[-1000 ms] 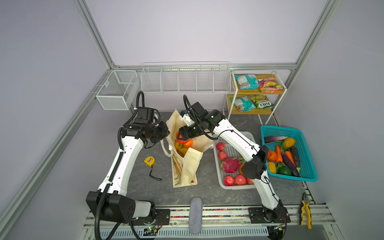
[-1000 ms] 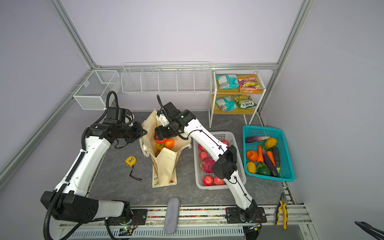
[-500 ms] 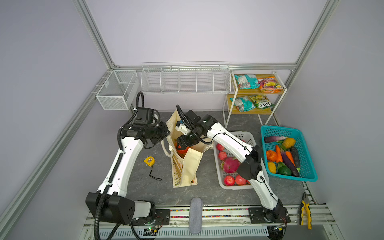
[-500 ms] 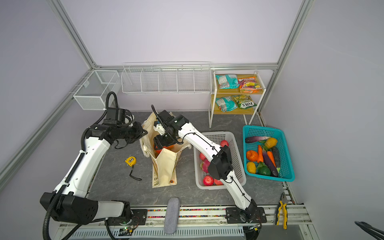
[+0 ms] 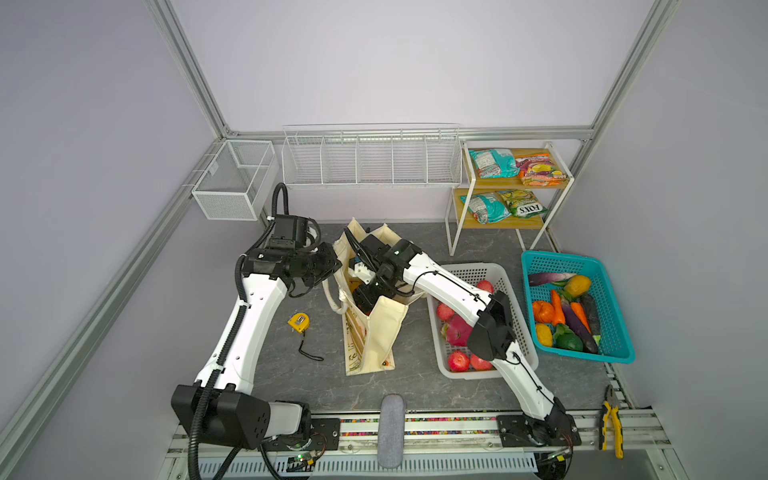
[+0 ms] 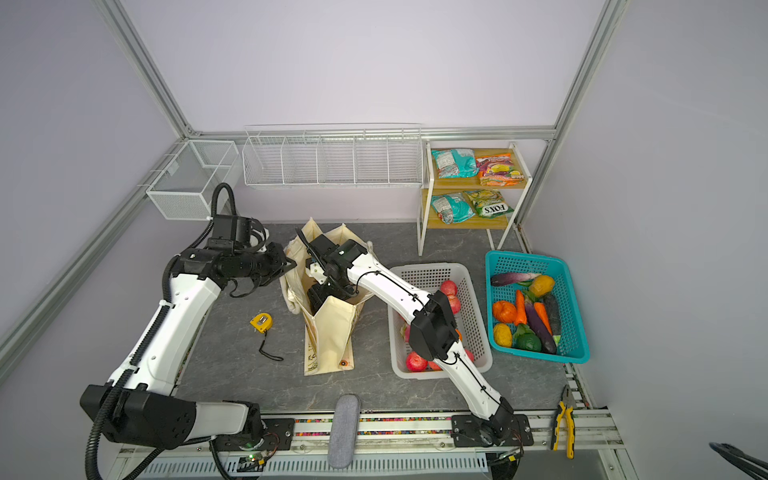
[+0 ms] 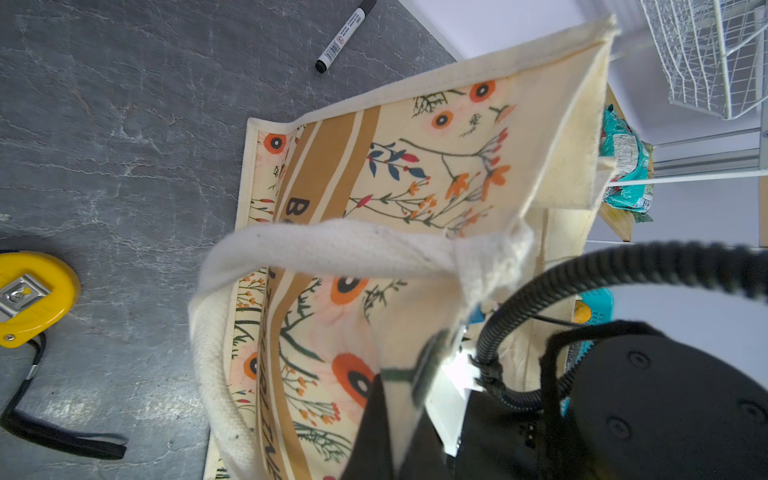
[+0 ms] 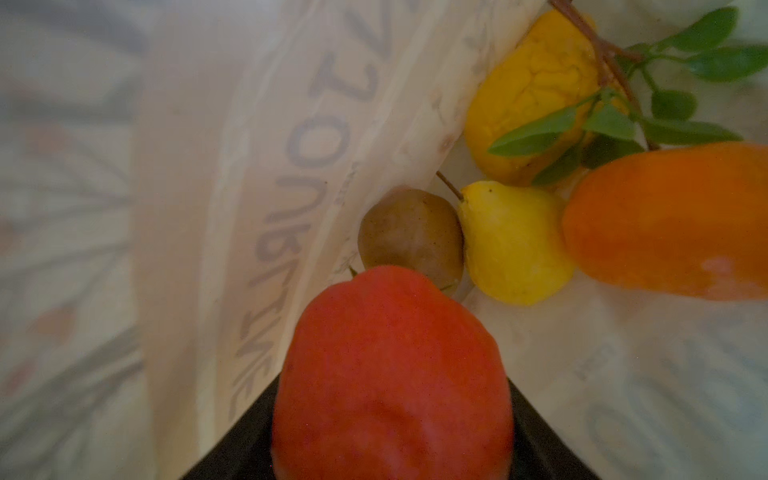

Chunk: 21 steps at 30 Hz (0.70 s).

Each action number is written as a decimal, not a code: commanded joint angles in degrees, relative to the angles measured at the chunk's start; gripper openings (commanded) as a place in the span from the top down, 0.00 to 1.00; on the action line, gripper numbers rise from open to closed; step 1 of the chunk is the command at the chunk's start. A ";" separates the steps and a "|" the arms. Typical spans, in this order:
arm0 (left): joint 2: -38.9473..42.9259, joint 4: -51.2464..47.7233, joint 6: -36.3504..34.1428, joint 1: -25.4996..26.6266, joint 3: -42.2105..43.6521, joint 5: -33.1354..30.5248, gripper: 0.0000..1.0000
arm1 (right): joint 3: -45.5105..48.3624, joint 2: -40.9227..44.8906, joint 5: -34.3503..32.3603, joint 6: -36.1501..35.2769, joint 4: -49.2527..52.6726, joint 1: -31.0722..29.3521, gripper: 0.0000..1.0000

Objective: Place the food into the grocery bag and tie it
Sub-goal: 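Lower the red tomato into the bag with the right gripper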

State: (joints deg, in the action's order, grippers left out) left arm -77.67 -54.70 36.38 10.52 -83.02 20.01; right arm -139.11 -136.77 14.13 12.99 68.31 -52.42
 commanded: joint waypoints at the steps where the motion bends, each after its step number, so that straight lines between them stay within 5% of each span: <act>1: 0.94 1.75 -0.08 0.11 -0.37 0.94 1.00 | 1.01 -1.92 -1.20 -2.02 0.73 -0.23 0.34; 21: 1.69 0.13 -1.01 0.11 0.53 1.11 1.00 | 5.87 -3.94 -1.27 0.43 -4.64 0.30 0.24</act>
State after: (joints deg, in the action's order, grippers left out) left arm -77.65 -54.94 36.18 10.52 -83.02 20.03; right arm -134.43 -139.90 13.30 13.23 64.84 -52.31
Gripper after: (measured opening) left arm 0.048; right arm 0.748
